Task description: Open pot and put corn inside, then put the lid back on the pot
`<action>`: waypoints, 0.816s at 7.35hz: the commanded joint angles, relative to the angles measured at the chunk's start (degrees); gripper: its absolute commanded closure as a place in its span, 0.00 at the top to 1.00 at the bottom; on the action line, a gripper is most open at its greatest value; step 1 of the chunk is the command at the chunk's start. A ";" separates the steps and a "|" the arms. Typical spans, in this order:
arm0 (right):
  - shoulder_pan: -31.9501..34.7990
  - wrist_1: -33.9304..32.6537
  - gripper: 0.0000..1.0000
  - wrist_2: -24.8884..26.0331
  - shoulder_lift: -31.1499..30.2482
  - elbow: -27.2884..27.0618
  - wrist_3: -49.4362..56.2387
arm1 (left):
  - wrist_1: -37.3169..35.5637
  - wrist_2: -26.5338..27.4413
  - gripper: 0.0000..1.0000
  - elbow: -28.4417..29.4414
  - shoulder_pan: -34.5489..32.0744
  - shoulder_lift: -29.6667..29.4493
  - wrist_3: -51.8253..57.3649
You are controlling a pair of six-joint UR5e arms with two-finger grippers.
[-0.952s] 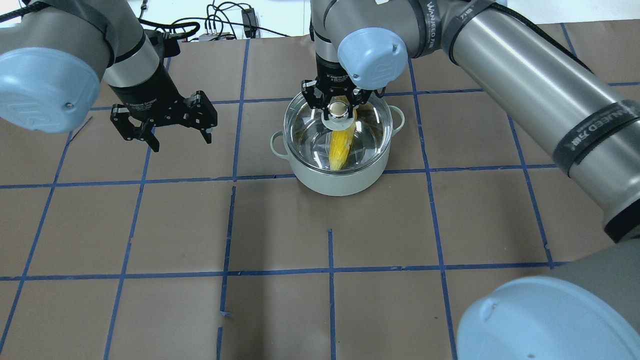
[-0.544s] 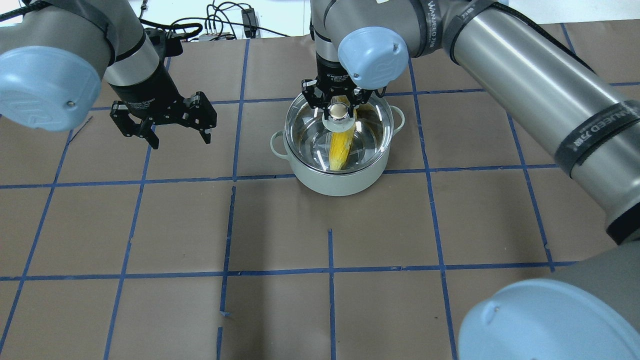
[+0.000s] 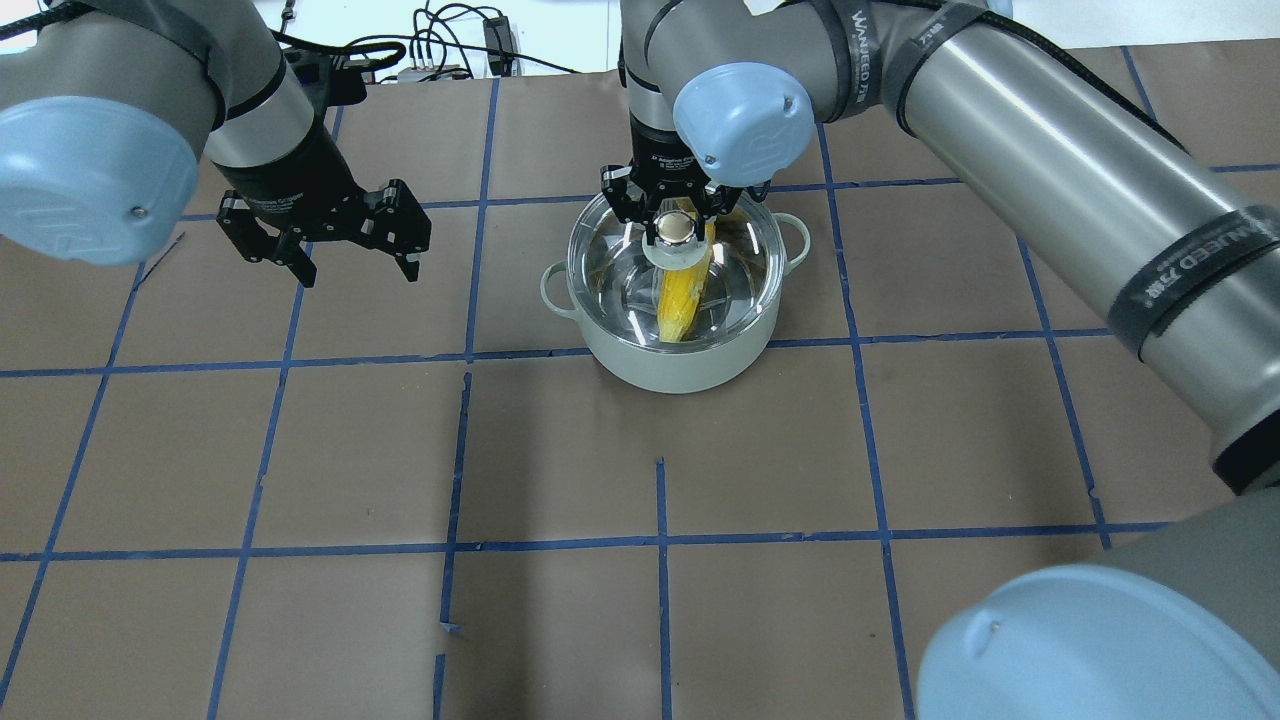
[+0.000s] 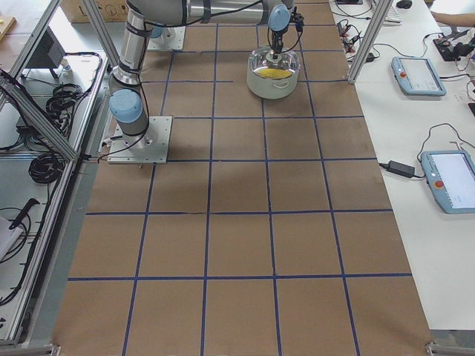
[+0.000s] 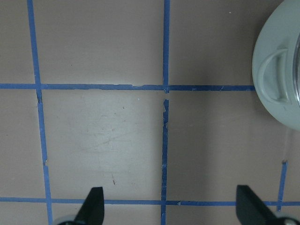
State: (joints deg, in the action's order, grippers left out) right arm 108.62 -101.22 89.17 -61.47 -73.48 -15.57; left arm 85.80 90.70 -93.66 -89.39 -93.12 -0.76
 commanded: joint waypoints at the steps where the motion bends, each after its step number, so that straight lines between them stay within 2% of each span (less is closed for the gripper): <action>1: -0.51 -1.51 0.94 0.13 0.21 1.14 0.88 | -0.80 0.00 1.00 -0.20 0.09 0.04 -0.12; 2: -0.86 -2.83 1.00 0.30 0.03 1.58 0.98 | -0.81 0.00 1.00 -0.21 0.00 0.04 -0.03; 3: -2.00 -1.97 1.00 1.26 -0.14 3.59 2.80 | -0.81 0.00 1.00 -0.21 0.00 0.04 -0.03; 5: -9.17 14.72 1.00 2.59 -4.33 9.82 10.95 | -0.81 0.09 1.00 -0.38 0.09 0.04 0.32; 6: -14.52 22.56 1.00 2.50 -9.32 9.76 19.78 | -0.89 0.09 1.00 -0.55 0.09 0.04 0.32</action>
State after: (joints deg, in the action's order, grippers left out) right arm 100.00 -88.62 91.50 -65.88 -65.00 -4.53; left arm 84.97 90.76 -94.04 -89.33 -93.07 -0.51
